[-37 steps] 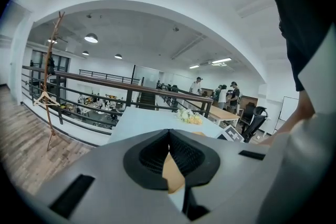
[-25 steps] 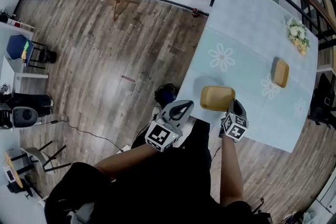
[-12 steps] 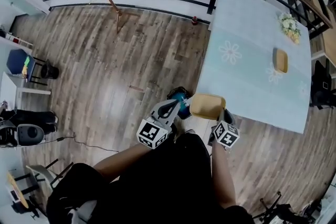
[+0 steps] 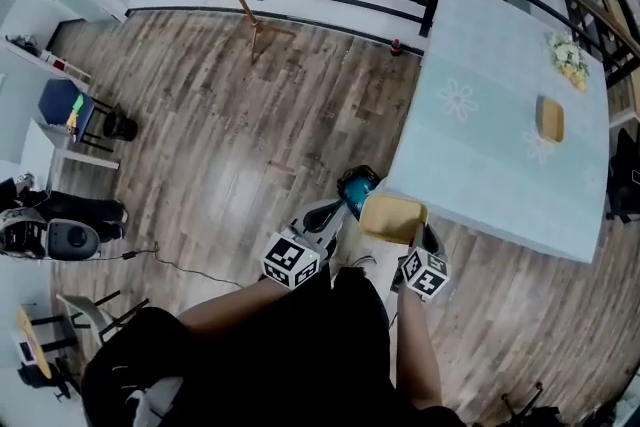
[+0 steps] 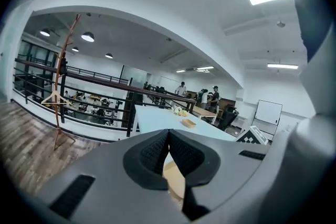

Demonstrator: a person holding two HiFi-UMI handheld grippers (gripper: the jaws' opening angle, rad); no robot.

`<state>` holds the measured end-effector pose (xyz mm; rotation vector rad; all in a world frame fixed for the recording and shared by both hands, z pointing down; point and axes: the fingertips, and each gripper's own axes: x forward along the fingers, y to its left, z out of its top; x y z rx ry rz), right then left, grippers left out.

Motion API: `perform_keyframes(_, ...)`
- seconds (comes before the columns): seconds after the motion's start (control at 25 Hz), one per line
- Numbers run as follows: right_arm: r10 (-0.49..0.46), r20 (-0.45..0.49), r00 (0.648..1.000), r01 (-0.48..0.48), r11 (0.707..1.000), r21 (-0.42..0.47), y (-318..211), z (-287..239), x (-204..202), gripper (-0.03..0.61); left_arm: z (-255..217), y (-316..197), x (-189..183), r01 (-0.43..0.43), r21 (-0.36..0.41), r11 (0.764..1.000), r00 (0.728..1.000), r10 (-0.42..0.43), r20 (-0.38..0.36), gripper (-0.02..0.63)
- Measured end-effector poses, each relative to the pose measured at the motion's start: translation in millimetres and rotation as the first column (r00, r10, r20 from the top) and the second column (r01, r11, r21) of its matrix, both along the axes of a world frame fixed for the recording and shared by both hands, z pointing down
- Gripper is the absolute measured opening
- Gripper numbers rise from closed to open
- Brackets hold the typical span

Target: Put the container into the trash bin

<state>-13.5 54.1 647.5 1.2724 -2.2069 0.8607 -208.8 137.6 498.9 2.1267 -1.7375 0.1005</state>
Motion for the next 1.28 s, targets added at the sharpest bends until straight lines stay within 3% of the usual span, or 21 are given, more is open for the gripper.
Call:
perform_keyframes(0.16,0.036,0.016,0.999,-0.035,0.999,-0.03,24.9,3.1,-2.2,0.043,-0.6,0.1,-0.4,-0.029,0.014,0.999,0.999,0.029,0.015,0.015)
perform_keyframes(0.48,0.189,-0.016,0.982,-0.19,0.979,-0.076,43.2,20.0,-40.7,0.043,17.2,-36.2,-42.0,-0.221,0.019,0.975,0.975,0.222,-0.002,0.015)
perform_keyframes(0.72,0.373,-0.03,0.927,-0.374,0.915,-0.15,67.3,41.9,-88.2,0.043,30.1,-51.5,-89.6,-0.402,0.002,0.916,0.915,0.402,-0.031,0.015)
perform_keyframes(0.96,0.549,-0.052,0.834,-0.546,0.809,-0.216,84.6,80.0,-114.0,0.043,49.8,-53.2,-111.2,-0.528,-0.035,0.849,0.848,0.524,-0.076,0.015)
perform_keyframes(1.16,0.592,-0.08,0.802,-0.592,0.767,-0.248,85.1,109.3,-113.9,0.044,61.0,-44.0,-103.4,-0.592,-0.076,0.803,0.806,0.589,-0.055,0.015)
perform_keyframes(1.28,0.603,-0.08,0.794,-0.6,0.755,-0.264,80.0,128.4,-111.5,0.044,67.8,-42.1,-100.8,-0.605,-0.09,0.791,0.796,0.602,-0.059,0.015)
